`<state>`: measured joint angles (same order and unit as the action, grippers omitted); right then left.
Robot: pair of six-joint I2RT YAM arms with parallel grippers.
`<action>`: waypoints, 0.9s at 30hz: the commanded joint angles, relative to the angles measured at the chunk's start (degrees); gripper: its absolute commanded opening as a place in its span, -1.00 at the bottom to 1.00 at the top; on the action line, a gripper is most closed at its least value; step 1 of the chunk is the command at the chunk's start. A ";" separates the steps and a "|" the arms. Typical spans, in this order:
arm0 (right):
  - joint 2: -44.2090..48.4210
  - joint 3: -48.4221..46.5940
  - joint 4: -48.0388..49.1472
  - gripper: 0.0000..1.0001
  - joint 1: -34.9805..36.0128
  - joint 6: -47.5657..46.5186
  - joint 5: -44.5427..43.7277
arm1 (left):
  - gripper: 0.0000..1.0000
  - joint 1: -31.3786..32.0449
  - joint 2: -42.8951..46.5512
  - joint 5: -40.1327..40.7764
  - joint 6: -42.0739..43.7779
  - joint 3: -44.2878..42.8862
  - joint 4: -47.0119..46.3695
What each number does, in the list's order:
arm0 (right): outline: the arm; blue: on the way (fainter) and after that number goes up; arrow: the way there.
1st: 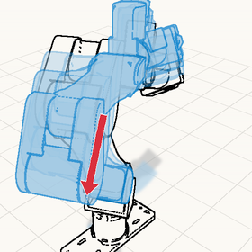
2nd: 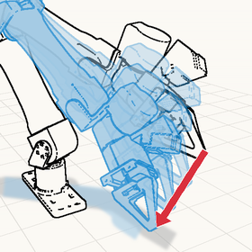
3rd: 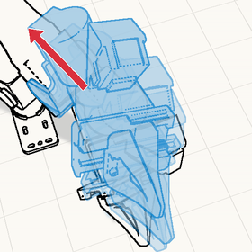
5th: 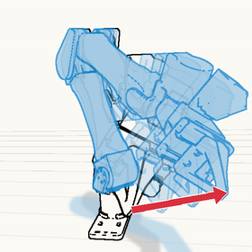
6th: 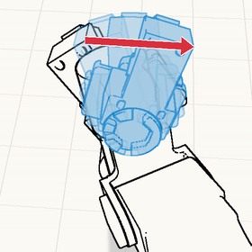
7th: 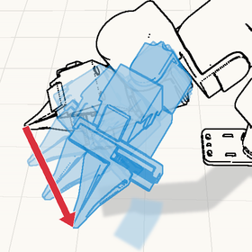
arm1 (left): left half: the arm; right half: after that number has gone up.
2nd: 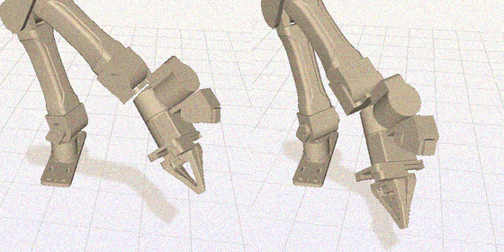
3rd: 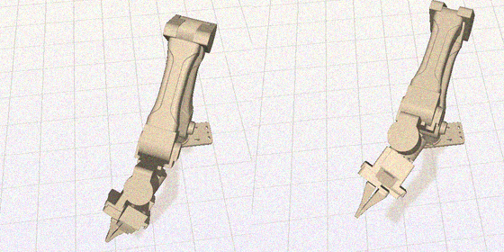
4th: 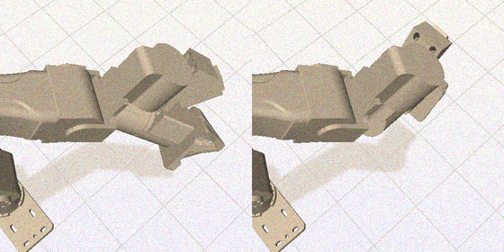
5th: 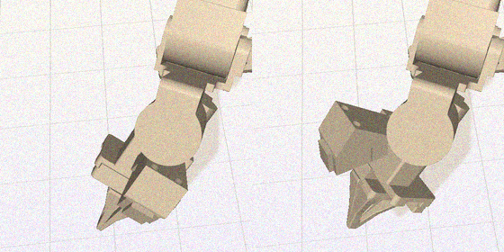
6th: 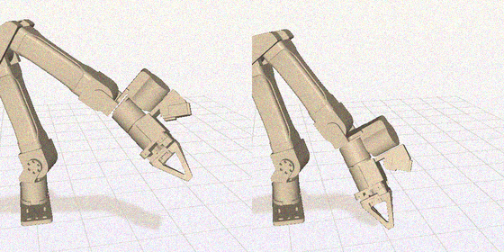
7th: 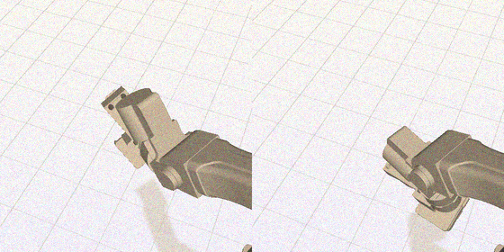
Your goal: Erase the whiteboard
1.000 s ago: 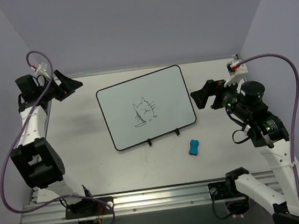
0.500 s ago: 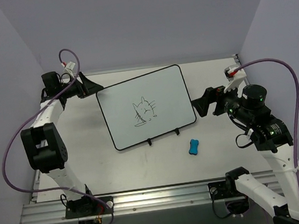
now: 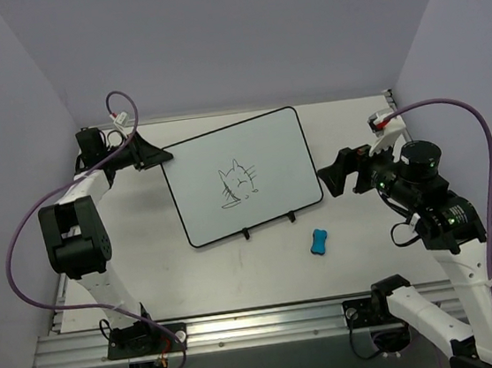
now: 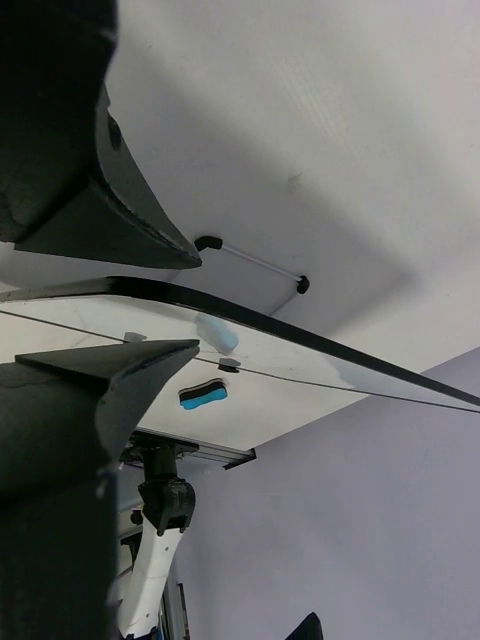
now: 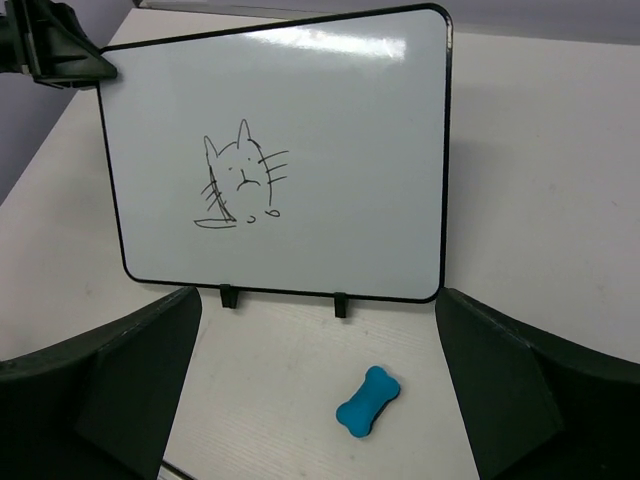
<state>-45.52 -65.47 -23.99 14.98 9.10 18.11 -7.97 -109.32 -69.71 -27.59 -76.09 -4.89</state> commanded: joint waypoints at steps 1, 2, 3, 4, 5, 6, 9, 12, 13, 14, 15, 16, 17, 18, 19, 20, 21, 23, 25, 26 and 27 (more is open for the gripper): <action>-1.06 0.69 -0.88 1.00 0.05 1.96 -5.69 | -0.15 -0.03 2.18 -2.88 -0.53 -0.11 -5.22; -1.24 2.35 -1.23 1.00 -0.04 3.62 -6.41 | -0.25 0.06 2.18 -2.88 -0.62 -0.02 -5.31; -1.59 3.32 -1.76 1.00 0.05 4.60 -6.94 | -0.26 0.06 2.18 -2.88 -0.62 -0.02 -5.22; -1.85 4.29 -2.90 1.00 -0.04 5.65 -7.56 | -0.27 0.14 2.18 -2.88 -0.62 -0.11 -5.22; -2.03 5.26 -3.52 1.00 0.05 8.45 -9.48 | -0.39 0.14 2.35 -2.80 -0.62 -0.02 -5.22; -2.47 7.18 -4.13 0.99 0.05 10.13 -10.54 | -0.42 0.23 2.35 -2.80 -0.62 -0.02 -5.31; -3.00 11.83 -4.58 0.97 0.13 15.76 -10.90 | -0.79 0.23 2.36 -2.45 -0.79 0.24 -5.40; -3.09 15.80 -3.26 0.90 0.48 19.45 -10.11 | -0.95 0.41 1.57 -2.62 -1.41 0.25 -6.01; -3.17 18.16 -2.82 0.86 0.75 20.07 -10.11 | -0.95 0.50 1.48 -2.62 -1.67 0.25 -6.36; -3.17 19.14 -2.91 0.83 0.92 20.69 -10.28 | -0.95 0.58 1.39 -2.62 -1.85 0.25 -6.45; -3.26 19.94 -3.25 0.82 1.45 21.74 -11.16 | -0.95 0.58 1.47 -2.62 -1.85 0.33 -6.54; -3.26 21.42 -3.95 0.77 1.97 22.53 -12.12 | -0.95 0.58 1.56 -2.71 -1.76 0.59 -6.80; -3.26 21.79 -4.14 0.74 3.02 23.93 -13.35 | -0.95 0.50 1.91 -2.80 -1.67 0.86 -7.50; -3.26 21.96 -4.22 0.72 6.25 25.16 -15.71 | -0.95 0.50 2.18 -3.06 -1.67 1.21 -8.38; -3.44 22.14 -5.01 0.69 7.94 27.87 -17.13 | -0.95 0.50 2.18 -3.58 -1.41 1.56 -9.00; -3.44 22.49 -5.36 0.67 9.70 29.38 -18.53 | -0.95 0.50 1.92 -3.68 -2.89 2.52 -12.22; -3.61 22.84 -5.72 0.65 11.45 30.61 -20.81 | -0.95 0.58 1.65 -4.72 -4.21 3.14 -15.21; -4.23 23.98 -7.21 0.63 16.82 34.74 -25.65 | -0.95 0.58 0.43 -6.39 -10.07 5.68 -26.15; -5.89 24.42 -8.18 0.60 21.99 37.64 -29.86 | -0.95 0.23 -0.54 -6.92 -18.50 8.67 -40.39; -6.59 24.86 -8.18 0.61 23.41 40.18 -31.10 | -0.95 -0.03 -1.85 -6.84 -27.42 11.12 -54.82; -7.99 25.13 -8.18 0.60 24.64 41.33 -32.25 | -0.95 -0.47 -2.56 -6.58 -31.51 12.19 -62.45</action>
<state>-50.61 -41.80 -29.17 35.75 42.48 -5.23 -8.08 -109.36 -76.42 -44.36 -67.44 -34.11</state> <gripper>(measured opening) 0.803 0.091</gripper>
